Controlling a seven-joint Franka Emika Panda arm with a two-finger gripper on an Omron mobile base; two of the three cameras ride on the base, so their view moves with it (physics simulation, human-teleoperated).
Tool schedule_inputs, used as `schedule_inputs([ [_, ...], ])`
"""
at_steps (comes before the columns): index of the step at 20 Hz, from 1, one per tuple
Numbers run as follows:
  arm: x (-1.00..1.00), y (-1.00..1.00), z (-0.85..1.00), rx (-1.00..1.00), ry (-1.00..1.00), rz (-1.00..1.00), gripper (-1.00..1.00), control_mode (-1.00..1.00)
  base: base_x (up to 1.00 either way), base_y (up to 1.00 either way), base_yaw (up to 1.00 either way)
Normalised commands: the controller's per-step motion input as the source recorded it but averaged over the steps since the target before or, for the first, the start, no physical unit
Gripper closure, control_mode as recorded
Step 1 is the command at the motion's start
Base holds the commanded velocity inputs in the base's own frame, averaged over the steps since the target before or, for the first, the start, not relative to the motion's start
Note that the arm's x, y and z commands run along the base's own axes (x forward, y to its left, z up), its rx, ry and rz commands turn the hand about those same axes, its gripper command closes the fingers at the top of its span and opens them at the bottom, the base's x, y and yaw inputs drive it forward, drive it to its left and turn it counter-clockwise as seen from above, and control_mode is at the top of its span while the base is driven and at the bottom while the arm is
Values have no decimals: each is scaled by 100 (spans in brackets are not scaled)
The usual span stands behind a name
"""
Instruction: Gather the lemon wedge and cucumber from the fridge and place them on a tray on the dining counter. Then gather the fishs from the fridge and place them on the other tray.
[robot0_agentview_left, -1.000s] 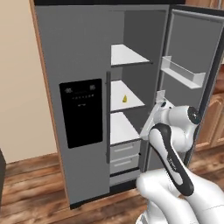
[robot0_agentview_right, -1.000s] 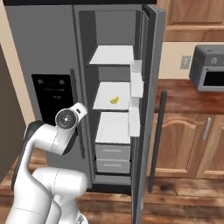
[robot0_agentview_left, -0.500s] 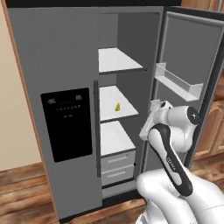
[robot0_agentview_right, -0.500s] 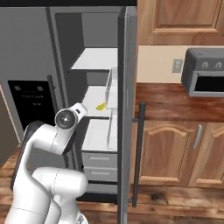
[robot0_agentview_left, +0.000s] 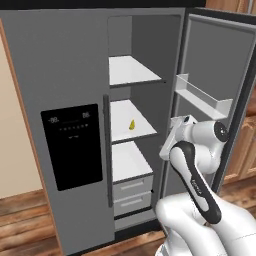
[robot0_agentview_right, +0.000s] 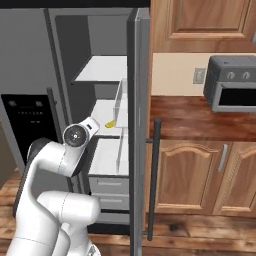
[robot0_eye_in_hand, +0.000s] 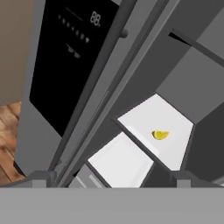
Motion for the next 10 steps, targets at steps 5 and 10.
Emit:
schedule_inputs([
  [5, 0, 0, 0, 0, 0, 0, -100, 100, 100, 12, 0],
  [10, 0, 0, 0, 0, 0, 0, -100, 100, 100, 26, -4],
])
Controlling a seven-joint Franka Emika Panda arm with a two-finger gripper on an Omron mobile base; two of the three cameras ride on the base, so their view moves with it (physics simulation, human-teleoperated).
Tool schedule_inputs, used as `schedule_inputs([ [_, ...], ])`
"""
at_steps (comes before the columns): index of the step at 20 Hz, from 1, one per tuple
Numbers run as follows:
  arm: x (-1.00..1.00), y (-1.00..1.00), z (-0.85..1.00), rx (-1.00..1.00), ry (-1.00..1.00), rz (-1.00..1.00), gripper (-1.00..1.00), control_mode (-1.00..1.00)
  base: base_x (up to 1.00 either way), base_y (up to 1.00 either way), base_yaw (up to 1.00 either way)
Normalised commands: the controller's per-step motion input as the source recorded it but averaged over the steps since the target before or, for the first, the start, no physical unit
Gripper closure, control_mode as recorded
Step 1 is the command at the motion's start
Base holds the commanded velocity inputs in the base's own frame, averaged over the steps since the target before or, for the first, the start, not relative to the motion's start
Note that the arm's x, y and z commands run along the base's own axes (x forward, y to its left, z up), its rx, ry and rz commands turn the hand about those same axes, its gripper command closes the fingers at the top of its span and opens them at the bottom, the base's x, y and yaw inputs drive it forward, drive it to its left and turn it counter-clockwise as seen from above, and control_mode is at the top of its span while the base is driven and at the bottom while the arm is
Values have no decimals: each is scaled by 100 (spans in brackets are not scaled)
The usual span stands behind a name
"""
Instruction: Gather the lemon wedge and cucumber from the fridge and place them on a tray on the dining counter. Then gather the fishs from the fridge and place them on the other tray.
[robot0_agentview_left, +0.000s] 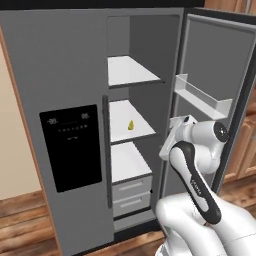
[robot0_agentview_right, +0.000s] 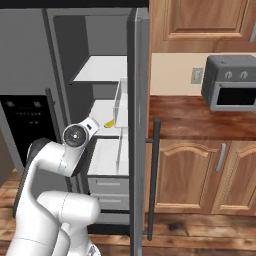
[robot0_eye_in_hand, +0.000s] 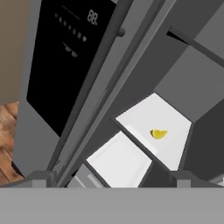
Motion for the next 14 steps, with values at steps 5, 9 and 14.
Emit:
schedule_inputs([
  [5, 0, 0, 0, 0, 0, 0, -100, 100, 99, 22, -9],
  [9, 0, 0, 0, 0, 0, 0, -100, 100, 66, 10, -7],
  [14, 0, 0, 0, 0, 0, 0, -100, 100, 4, 0, 0],
])
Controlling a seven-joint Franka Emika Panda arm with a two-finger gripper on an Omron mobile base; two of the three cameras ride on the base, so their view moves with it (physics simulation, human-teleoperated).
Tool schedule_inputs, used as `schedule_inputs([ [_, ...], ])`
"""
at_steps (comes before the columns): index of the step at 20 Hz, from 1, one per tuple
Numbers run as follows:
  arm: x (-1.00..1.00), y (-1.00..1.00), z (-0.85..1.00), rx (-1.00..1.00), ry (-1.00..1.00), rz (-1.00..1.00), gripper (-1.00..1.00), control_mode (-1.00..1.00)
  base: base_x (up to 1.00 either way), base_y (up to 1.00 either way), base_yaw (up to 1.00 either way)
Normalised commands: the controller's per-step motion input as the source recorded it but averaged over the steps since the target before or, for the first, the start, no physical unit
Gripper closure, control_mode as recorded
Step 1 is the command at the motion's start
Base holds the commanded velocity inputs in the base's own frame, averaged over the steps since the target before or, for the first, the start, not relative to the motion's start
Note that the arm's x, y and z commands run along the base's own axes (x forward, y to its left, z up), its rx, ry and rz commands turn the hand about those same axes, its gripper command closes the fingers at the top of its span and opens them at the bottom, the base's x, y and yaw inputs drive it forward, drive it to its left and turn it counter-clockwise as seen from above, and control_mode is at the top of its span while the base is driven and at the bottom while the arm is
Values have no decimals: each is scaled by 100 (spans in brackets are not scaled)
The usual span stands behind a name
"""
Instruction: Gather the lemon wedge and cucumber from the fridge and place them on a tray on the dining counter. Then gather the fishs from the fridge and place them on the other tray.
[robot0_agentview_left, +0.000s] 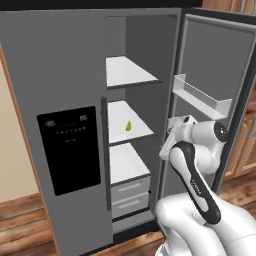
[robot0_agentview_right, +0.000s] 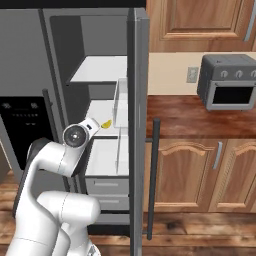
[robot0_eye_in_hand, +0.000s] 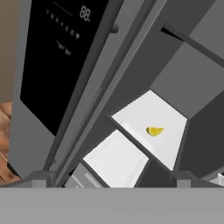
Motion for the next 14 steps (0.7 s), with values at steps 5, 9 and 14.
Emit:
schedule_inputs([
  [5, 0, 0, 0, 0, 0, 0, -100, 100, 0, 0, 0],
  [9, 1, 10, 0, 0, 4, -1, -100, -100, 0, 0, 0],
  [14, 18, 29, 0, 0, 4, -6, -100, -100, 0, 0, 0],
])
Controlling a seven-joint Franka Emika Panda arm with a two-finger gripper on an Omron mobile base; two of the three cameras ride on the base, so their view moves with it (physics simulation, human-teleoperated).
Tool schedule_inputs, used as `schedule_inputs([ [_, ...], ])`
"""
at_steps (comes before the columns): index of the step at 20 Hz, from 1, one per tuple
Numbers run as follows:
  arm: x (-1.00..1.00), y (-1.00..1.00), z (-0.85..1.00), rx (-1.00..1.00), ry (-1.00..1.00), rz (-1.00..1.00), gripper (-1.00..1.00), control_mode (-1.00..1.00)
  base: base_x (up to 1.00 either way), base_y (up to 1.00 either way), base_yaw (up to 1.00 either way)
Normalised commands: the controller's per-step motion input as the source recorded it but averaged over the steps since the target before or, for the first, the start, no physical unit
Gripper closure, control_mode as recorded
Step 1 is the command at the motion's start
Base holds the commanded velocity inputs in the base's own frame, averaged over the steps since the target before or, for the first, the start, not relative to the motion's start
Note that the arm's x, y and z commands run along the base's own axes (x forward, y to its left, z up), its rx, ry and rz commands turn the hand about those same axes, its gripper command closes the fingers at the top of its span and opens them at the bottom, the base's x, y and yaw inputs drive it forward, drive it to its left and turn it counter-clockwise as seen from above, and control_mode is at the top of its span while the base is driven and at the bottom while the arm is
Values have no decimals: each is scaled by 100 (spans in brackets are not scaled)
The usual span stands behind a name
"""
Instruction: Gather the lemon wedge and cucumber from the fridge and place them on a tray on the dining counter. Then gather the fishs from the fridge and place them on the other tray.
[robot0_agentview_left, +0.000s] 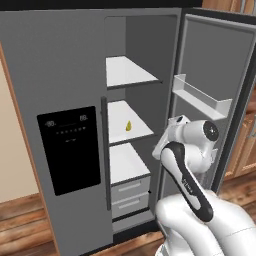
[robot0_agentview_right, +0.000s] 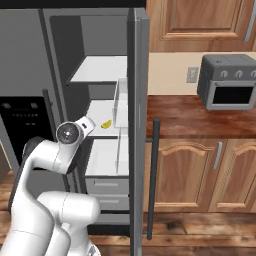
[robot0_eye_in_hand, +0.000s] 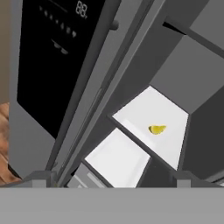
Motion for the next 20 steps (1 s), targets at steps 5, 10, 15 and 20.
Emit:
schedule_inputs([
  [5, 48, 12, 0, 0, 5, -12, -100, -100, 0, 0, 0],
  [10, 46, 0, 0, 0, 2, -25, -100, -100, 0, 0, 0],
  [15, 18, 0, -2, 1, 0, -35, -100, -100, 0, 0, 0],
  [20, 5, 0, 0, 10, 0, -30, -100, -100, 0, 0, 0],
])
